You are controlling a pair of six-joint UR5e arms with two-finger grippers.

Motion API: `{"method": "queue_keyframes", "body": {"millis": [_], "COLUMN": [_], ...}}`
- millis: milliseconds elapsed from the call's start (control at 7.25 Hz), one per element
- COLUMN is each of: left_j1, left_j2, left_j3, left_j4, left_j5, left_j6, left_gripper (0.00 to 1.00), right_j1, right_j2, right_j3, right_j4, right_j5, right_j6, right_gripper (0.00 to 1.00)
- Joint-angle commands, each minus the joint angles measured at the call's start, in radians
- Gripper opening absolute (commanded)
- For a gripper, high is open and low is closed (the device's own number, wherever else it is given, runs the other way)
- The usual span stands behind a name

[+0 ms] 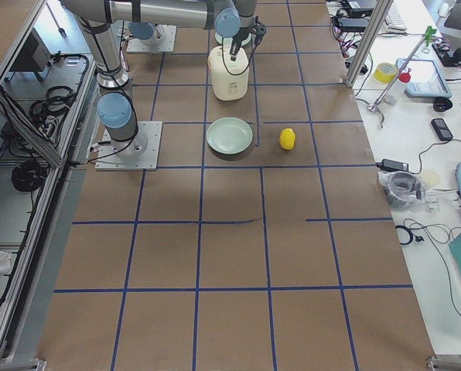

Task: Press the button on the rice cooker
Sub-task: 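Lower the right gripper and press down on the green lid button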

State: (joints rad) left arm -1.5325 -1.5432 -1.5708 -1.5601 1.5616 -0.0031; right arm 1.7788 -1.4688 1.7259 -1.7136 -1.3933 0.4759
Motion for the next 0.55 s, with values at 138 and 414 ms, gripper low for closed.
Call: {"method": "queue_keyframes", "body": {"millis": [138, 414], "left_j1": [0.000, 0.000], "left_j2": [0.000, 0.000], "left_j3": [0.000, 0.000], "left_j4": [0.000, 0.000], "left_j5": [0.000, 0.000], "left_j6": [-0.002, -0.002], "left_gripper": [1.00, 1.00], "right_j1": [0.001, 0.001], "right_j2": [0.010, 0.015], "right_j3": [0.018, 0.030], "right_j4": [-0.006, -0.008], "right_j5": [0.010, 0.011], "right_j6": [0.000, 0.000], "right_gripper": [0.00, 0.00]}}
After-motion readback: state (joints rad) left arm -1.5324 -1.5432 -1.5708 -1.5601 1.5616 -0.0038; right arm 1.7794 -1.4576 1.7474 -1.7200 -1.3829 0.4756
